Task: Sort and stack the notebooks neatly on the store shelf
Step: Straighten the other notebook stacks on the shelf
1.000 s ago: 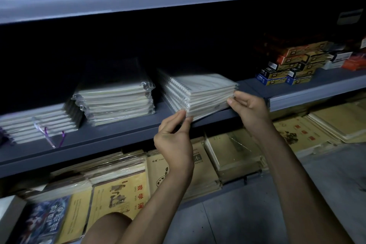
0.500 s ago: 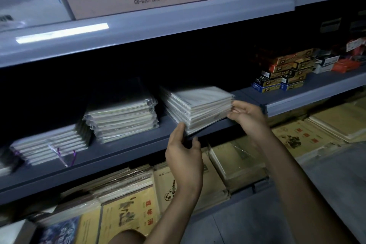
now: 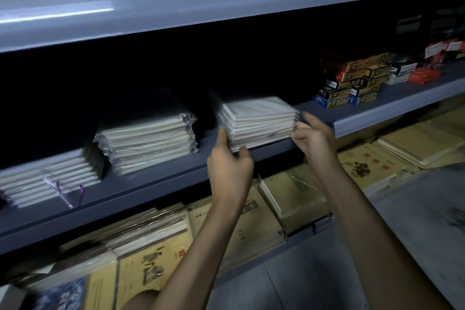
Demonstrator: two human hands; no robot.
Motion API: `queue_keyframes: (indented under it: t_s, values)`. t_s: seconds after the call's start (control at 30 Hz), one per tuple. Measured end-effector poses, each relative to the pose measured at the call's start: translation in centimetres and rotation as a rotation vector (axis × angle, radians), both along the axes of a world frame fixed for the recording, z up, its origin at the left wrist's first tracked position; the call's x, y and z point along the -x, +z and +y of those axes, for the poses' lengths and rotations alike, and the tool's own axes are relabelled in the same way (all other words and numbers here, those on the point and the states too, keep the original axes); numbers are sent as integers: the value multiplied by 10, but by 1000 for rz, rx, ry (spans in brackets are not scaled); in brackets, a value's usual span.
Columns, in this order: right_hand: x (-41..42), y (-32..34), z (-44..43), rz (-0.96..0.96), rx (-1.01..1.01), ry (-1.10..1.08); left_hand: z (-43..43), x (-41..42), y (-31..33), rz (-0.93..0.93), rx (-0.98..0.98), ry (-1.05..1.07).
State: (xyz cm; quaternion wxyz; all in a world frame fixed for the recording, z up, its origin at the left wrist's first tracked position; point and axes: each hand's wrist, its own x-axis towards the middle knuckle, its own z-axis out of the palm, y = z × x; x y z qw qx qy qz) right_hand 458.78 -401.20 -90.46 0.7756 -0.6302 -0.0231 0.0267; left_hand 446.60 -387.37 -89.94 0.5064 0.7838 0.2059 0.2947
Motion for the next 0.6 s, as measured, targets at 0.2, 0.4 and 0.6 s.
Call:
queue_keyframes:
  t_s: [0.2, 0.4, 0.6]
  values:
    - [-9, 3, 15, 0, 58, 8, 9, -7, 2, -18, 71, -77]
    - [-6, 1, 4, -82, -167, 39, 5, -5, 5, -208, 393, -4]
    - [-8, -1, 20, -111, -168, 37, -5, -5, 5, -270, 395, -28]
